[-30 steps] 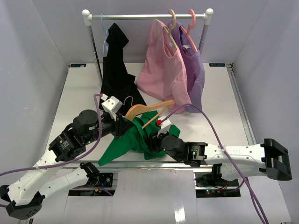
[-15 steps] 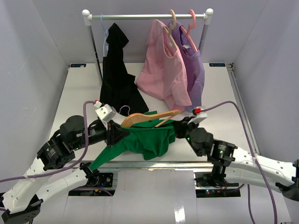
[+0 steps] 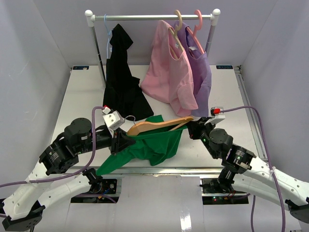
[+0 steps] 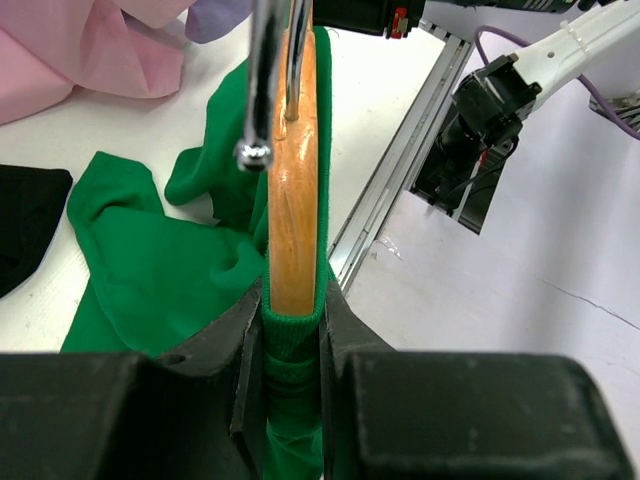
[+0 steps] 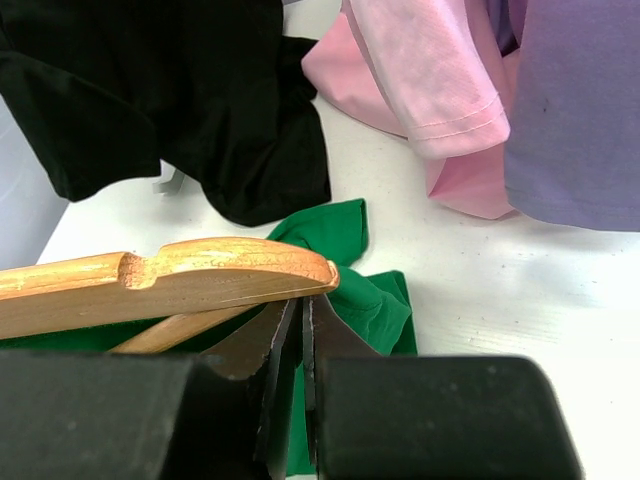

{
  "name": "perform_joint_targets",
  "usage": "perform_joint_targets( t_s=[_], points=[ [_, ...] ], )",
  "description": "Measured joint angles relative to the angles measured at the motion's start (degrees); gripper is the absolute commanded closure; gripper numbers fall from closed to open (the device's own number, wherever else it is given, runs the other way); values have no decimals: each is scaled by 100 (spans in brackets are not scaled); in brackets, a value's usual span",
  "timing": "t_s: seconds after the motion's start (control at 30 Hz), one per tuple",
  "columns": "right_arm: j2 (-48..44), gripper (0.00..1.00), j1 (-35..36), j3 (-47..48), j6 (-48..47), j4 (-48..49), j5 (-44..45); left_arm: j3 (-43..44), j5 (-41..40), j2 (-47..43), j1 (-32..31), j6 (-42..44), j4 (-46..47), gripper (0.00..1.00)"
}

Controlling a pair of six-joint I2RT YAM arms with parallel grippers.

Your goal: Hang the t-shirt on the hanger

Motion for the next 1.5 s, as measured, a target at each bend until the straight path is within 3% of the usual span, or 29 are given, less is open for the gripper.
perform_joint_targets(
  t_s=[0.47,0.83,1.2,1.5],
  points=[
    [-47,92,-820,35,-55,10,-980,270,-93,109,0,382,-317,100],
    [319,92,-1775,618,-360,-304,-1934,319,-258,364,-2,921,-417,100],
    [595,92,-2702,816,-508,-444,-3286,365,-319,393,-2,1239,-577,100],
    [799,92,-2988,1551,-1026,-1111,-3557,620,-570,752,-23,1326,-675,100]
  ],
)
